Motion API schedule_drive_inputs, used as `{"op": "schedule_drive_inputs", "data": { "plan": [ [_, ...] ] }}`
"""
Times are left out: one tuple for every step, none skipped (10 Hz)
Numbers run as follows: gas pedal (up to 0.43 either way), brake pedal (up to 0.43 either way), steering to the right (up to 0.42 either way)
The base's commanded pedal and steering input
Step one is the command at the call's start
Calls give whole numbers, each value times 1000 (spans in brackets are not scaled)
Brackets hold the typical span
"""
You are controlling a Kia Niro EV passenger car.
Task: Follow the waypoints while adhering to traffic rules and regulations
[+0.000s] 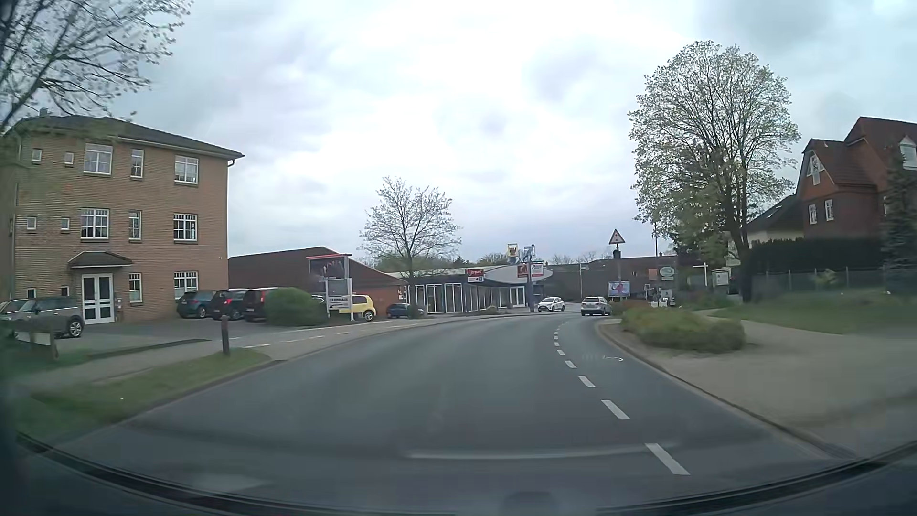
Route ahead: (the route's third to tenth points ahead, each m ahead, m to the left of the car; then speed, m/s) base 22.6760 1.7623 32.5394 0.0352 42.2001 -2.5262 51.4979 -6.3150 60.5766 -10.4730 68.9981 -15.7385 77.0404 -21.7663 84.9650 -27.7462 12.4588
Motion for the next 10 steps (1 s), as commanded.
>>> {"op": "schedule_drive_inputs", "data": {
  "plan": [
    [138, 0, 13],
    [138, 0, 18],
    [138, 0, 26],
    [138, 0, 28],
    [138, 0, 28],
    [130, 6, 28],
    [130, 0, 29],
    [130, 0, 29],
    [130, 0, 30],
    [130, 0, 31]
  ]
}}
